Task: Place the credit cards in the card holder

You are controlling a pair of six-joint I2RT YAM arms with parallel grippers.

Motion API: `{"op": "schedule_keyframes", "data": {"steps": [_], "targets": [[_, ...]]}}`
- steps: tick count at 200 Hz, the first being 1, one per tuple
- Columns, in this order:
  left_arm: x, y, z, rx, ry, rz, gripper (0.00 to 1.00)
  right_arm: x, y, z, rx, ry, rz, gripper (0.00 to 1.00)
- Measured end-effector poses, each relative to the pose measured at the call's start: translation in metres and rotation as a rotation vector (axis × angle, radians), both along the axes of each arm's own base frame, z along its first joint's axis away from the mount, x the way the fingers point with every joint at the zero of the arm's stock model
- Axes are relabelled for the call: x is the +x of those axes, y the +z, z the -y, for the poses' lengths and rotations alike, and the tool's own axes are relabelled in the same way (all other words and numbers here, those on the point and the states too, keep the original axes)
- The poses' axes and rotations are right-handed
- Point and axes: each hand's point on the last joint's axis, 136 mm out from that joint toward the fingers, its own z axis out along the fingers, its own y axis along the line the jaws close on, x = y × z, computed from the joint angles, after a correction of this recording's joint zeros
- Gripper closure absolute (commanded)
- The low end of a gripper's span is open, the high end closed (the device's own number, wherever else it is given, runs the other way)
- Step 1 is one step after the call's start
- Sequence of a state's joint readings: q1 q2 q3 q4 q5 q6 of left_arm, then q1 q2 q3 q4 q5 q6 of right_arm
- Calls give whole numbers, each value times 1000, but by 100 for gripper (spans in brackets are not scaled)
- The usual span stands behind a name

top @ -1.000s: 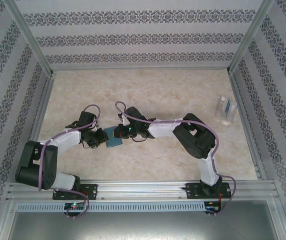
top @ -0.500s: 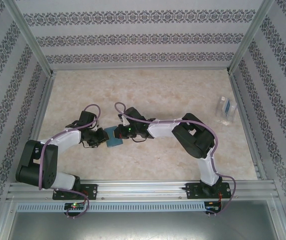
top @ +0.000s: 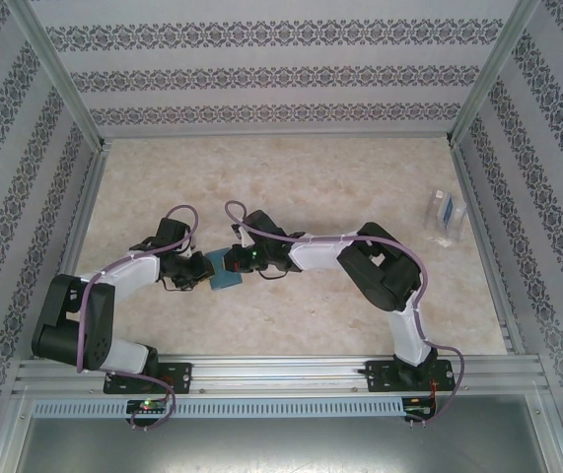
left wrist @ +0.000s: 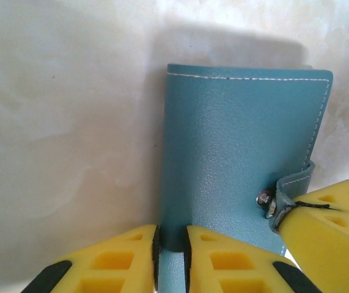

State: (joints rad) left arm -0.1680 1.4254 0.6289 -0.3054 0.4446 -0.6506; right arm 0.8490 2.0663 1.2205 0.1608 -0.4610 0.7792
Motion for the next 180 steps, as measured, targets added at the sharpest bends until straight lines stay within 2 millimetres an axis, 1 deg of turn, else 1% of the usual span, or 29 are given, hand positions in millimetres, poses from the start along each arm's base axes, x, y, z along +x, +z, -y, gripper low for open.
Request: {"op": "schedule_keyframes", "data": {"steps": [140, 180], "targets": [[1, 0, 0, 1, 0, -2, 81, 5, -3, -5, -13, 2, -7, 100], [1, 0, 0, 1, 0, -2, 81, 4, -4, -6, -67, 16, 35, 100]]}}
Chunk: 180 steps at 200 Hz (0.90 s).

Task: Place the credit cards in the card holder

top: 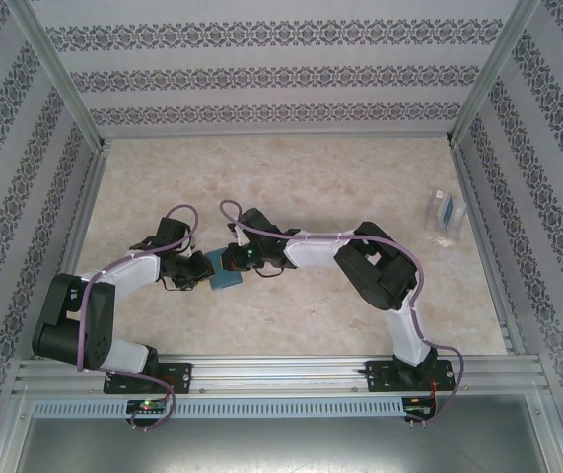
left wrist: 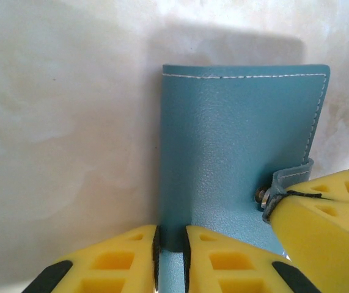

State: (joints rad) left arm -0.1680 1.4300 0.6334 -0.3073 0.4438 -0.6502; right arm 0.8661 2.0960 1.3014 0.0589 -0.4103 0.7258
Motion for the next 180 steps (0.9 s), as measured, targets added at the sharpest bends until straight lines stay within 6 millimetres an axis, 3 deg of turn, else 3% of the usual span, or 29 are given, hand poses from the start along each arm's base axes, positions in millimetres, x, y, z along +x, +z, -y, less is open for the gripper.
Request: {"op": "schedule_keyframes", "data": {"steps": [84, 113, 165, 180], "targets": [[0, 0, 0, 1, 0, -3, 80, 0, -7, -1, -100, 1, 36, 100], [0, 0, 0, 1, 0, -2, 75, 0, -7, -1, -83, -11, 39, 100], [9, 11, 0, 13, -16, 29, 73, 2, 1, 7, -107, -25, 73, 78], [13, 20, -3, 35, -16, 62, 72, 3, 4, 14, -140, -29, 91, 75]]}}
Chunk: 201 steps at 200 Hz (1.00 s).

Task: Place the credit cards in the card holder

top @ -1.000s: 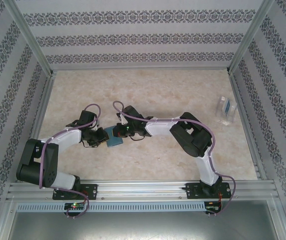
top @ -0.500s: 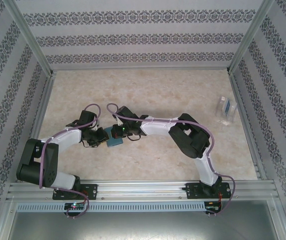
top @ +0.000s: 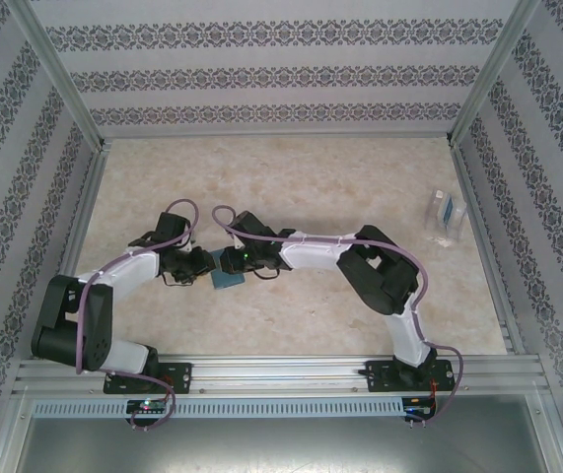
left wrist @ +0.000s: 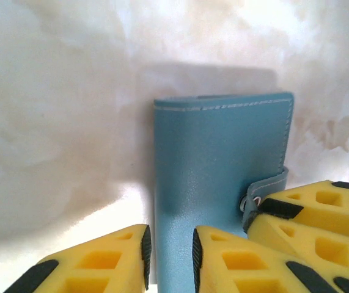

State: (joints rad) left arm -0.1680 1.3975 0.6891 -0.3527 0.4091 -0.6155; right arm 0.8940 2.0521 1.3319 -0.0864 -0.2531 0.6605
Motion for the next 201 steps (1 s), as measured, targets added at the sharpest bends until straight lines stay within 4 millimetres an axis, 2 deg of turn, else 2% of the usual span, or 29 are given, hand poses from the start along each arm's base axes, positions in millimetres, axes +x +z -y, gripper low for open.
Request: {"op": "schedule_keyframes", "data": {"steps": [26, 40, 57, 70, 83, 93, 97, 99, 101, 124, 129, 132, 141, 155, 183, 201], "targets": [[8, 23, -8, 40, 17, 89, 69, 4, 20, 15, -6, -7, 41, 70], [12, 34, -12, 57, 31, 134, 68, 7, 39, 27, 11, -21, 73, 68], [15, 42, -17, 84, 47, 164, 65, 8, 66, 49, 35, -41, 128, 61], [18, 46, -22, 110, 56, 183, 54, 7, 92, 72, 47, -71, 196, 52], [19, 51, -28, 142, 62, 210, 37, 7, 119, 97, 51, -105, 293, 38], [20, 60, -32, 167, 65, 250, 30, 6, 144, 121, 51, -149, 388, 28], [20, 65, -34, 175, 71, 268, 27, 4, 152, 128, 52, -158, 416, 18], [20, 67, -35, 181, 70, 279, 27, 4, 156, 132, 51, -169, 431, 7], [21, 70, -36, 184, 74, 291, 25, 4, 162, 137, 50, -177, 457, 3], [20, 104, -52, 251, 108, 441, 19, -3, 207, 183, 25, -248, 674, 2], [19, 109, -55, 268, 113, 467, 2, -3, 214, 195, 12, -268, 724, 2], [18, 112, -58, 283, 116, 484, 0, -4, 218, 202, 1, -283, 752, 2], [15, 118, -65, 322, 121, 528, 0, -4, 223, 223, -36, -327, 817, 2], [9, 120, -70, 364, 100, 586, 0, -1, 219, 258, -109, -404, 878, 2], [-2, 111, -73, 411, 59, 678, 0, 1, 191, 324, -235, -550, 903, 2], [-4, 103, -80, 468, 56, 729, 0, -2, 175, 354, -281, -610, 932, 2]]}}
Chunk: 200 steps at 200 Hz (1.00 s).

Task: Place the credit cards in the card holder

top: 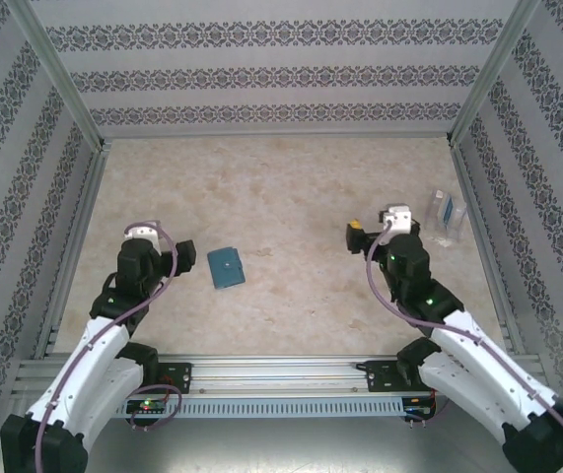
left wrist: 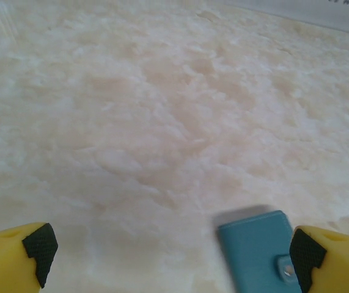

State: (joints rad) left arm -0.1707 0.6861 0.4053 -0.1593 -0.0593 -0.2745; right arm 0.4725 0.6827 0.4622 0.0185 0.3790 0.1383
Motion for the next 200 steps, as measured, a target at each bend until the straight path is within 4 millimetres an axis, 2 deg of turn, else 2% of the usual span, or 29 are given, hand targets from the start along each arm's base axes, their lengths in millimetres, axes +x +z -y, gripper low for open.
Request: {"op": "schedule_keyframes", "data": {"steps": [25, 46, 56, 92, 111, 130, 171, 191, 200], "targets": [[3, -17, -1, 111, -56, 60, 1, 0, -33, 22, -40, -25, -6, 2], [4, -43, -4, 185, -79, 52, 1, 4, -70, 39, -77, -54, -77, 2], [4, -52, -6, 218, -87, 45, 1, 5, -82, 46, -84, -72, -95, 2], [22, -55, -16, 268, -75, 50, 1, 17, -115, 66, -91, -125, -144, 2], [36, -64, -16, 271, -86, 11, 1, 27, -121, 68, -90, -124, -140, 2], [49, -64, -15, 270, -78, 27, 1, 39, -123, 69, -90, -119, -117, 2], [74, -67, -33, 254, -6, 63, 1, 67, -132, 83, -59, -140, -87, 2], [87, -68, -38, 241, 8, 79, 1, 78, -146, 80, -49, -123, -111, 2], [93, -69, -41, 230, 16, 89, 1, 80, -147, 78, -47, -116, -118, 2]]}}
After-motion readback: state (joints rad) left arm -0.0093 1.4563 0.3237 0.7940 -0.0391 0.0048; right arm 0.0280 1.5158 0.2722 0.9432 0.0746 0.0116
